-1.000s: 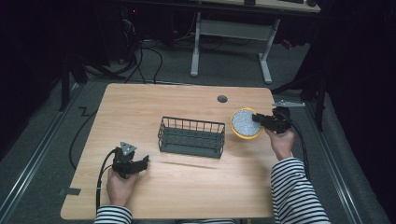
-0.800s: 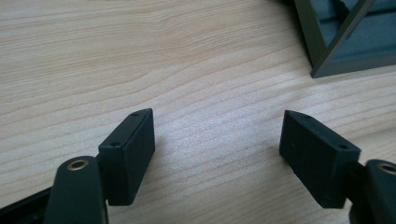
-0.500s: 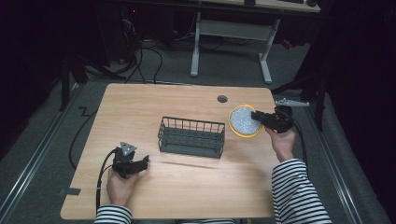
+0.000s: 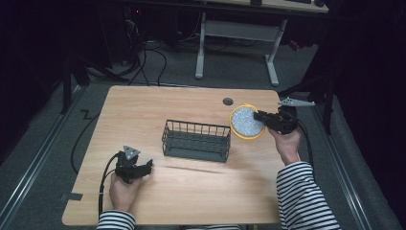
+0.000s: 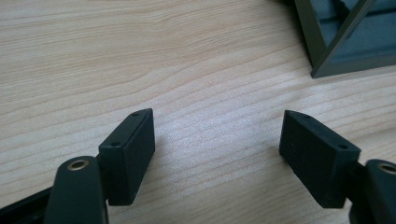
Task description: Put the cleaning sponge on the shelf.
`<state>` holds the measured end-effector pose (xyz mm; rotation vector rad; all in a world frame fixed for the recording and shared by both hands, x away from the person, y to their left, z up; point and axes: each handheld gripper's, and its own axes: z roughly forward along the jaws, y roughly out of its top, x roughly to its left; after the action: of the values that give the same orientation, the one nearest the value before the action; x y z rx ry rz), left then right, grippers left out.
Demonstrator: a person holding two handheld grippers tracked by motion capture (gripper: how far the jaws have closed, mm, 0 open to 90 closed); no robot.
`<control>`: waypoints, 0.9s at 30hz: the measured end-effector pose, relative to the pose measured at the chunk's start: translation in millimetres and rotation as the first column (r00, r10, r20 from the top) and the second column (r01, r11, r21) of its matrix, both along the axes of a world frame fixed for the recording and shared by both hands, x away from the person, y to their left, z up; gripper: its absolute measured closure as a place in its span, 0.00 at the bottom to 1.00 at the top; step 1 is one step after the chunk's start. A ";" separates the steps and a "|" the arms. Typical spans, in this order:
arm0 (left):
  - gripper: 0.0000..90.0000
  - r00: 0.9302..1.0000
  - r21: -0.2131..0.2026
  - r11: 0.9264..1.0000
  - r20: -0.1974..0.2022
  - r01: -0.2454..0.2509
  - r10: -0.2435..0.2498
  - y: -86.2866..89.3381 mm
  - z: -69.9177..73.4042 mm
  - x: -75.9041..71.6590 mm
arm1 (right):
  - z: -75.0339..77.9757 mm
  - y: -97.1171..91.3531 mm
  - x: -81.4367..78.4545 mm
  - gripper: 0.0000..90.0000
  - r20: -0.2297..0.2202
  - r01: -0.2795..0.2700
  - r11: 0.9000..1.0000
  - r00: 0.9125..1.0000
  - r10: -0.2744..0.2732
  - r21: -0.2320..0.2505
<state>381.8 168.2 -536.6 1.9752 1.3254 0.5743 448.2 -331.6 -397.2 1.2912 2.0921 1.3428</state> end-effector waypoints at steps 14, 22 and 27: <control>0.30 1.000 -0.001 1.000 0.000 -0.001 0.001 -0.2 0.0 -0.1 | 9.2 36.9 6.5 0.87 0.021 -0.062 0.998 0.998 0.063 -0.013; 0.30 1.000 -0.002 1.000 0.000 -0.001 0.001 -0.2 0.0 -0.1 | 10.1 63.7 11.2 0.87 0.035 -0.118 0.992 0.992 0.119 -0.042; 0.30 1.000 -0.001 1.000 0.000 -0.001 0.001 -0.1 0.0 -0.1 | 4.4 73.6 14.9 0.86 0.029 -0.139 0.989 0.990 0.141 -0.044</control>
<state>381.7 168.1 -536.5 1.9741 1.3263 0.5731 463.0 -258.1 -392.8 1.1165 2.2126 1.3583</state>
